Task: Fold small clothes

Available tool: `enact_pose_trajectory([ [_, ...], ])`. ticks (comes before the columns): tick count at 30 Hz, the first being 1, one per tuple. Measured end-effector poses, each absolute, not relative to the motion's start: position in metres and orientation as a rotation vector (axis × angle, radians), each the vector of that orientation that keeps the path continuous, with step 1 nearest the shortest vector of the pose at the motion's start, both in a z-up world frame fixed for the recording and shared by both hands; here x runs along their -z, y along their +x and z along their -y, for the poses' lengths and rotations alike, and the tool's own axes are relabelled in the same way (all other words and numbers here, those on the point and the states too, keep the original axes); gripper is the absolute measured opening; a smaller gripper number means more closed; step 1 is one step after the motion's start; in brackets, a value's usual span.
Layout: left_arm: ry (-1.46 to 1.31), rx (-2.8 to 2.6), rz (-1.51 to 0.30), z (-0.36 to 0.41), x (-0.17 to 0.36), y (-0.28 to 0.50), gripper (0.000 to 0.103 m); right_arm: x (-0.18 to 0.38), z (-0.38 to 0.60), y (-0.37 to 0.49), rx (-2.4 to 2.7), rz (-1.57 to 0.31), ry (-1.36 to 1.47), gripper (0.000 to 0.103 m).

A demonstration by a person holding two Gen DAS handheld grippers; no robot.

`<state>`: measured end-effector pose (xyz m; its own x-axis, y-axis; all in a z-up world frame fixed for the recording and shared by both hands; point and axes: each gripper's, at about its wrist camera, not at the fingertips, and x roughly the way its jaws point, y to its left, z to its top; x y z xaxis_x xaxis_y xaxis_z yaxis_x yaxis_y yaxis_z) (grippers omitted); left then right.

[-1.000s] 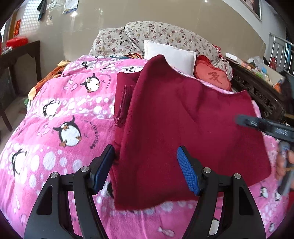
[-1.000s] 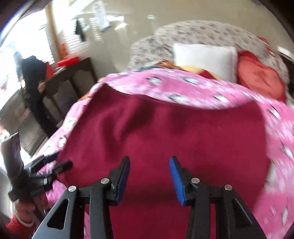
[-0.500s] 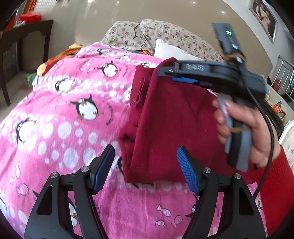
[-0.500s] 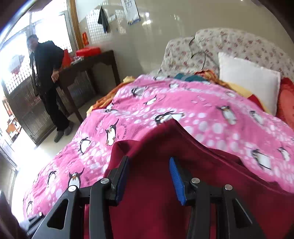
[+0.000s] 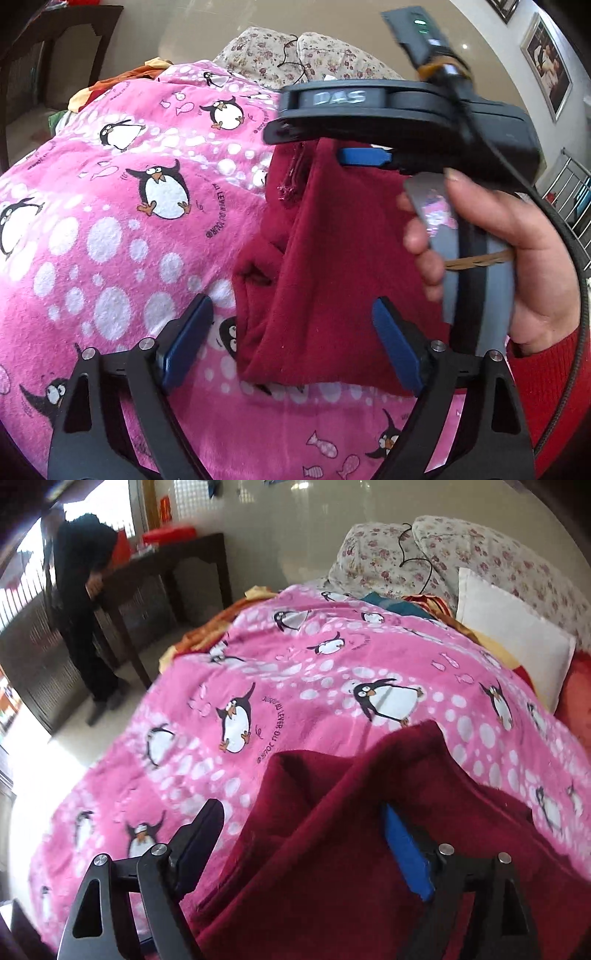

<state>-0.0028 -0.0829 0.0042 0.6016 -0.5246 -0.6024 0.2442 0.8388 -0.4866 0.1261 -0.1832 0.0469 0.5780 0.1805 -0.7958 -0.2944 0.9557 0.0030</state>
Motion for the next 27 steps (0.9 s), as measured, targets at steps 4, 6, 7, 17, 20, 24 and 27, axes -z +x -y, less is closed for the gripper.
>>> enact_pose_trajectory([
  [4,-0.384,0.464,-0.801,0.086,-0.004,0.0,0.093,-0.032,0.168,0.129,-0.237,-0.926,-0.277,0.093],
  [6,-0.368,0.466,-0.795,0.09,-0.005,0.0,0.094,-0.026,0.164,0.126,-0.23,-0.908,-0.349,0.086],
  [7,-0.362,0.485,-0.791,0.092,-0.006,0.0,0.094,-0.028,0.168,0.124,-0.226,-0.889,-0.343,0.077],
  [17,-0.328,0.752,-0.594,0.116,-0.075,-0.058,0.044,-0.115,0.281,0.05,-0.425,-0.715,0.043,0.02],
  [20,-0.249,0.854,-0.557,0.152,-0.098,-0.082,0.044,-0.141,0.336,0.014,-0.438,-0.65,0.126,0.018],
  [24,-0.181,0.974,-0.589,0.208,-0.103,-0.094,0.044,-0.15,0.403,-0.036,-0.394,-0.593,0.212,0.015],
  [27,-0.119,1.035,-0.633,0.251,-0.095,-0.101,0.044,-0.133,0.456,-0.063,-0.326,-0.597,0.276,0.015],
])
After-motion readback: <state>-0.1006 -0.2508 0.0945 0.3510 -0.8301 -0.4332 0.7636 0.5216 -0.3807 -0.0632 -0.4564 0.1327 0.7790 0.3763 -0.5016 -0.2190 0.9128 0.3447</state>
